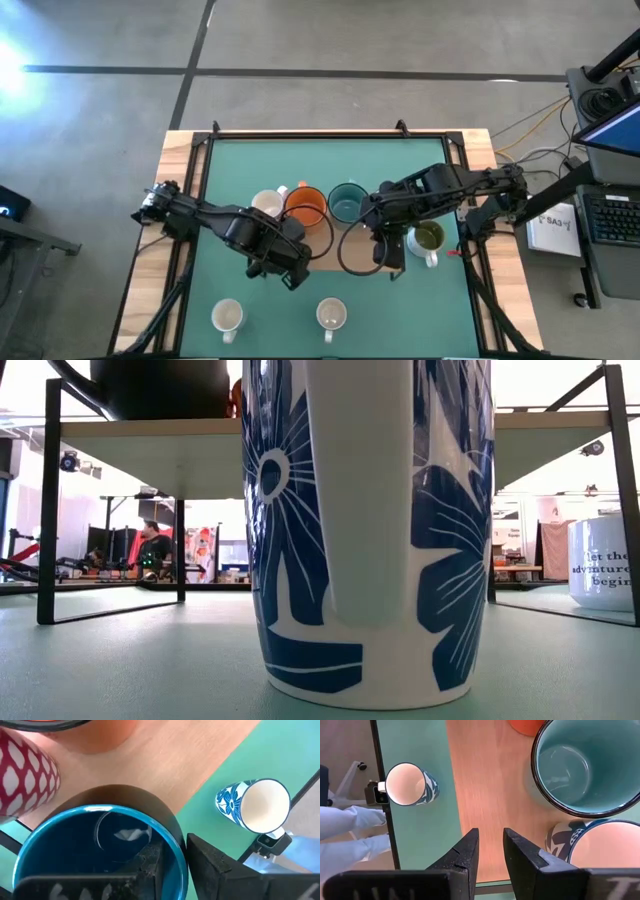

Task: Place coffee mugs
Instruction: Put the black mug on the shelf

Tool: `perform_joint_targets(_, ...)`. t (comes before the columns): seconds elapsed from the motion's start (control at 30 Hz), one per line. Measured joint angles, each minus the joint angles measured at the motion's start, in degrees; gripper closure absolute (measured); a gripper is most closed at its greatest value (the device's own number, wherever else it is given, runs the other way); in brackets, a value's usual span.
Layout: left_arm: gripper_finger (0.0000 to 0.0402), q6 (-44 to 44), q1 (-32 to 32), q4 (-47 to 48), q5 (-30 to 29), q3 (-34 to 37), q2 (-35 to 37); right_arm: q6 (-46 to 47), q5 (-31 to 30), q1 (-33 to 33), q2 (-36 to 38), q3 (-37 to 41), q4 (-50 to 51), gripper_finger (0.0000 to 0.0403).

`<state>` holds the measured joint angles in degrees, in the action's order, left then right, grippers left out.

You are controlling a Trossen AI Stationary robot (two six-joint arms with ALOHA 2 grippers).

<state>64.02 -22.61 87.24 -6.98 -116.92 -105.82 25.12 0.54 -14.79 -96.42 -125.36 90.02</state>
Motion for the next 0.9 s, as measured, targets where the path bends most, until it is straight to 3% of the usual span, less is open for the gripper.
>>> perform_joint_targets(0.57,0.0341,-0.80,1.25,1.33,-2.32,-0.09,0.12,-0.33,0.00,0.00,0.02,0.01,0.00,0.0327)
perform_joint_targets(0.9,0.0341,-1.42,1.18,1.31,-1.53,-6.65,0.36,-0.27,-0.03,0.00,0.02,0.00,0.00,0.0320)
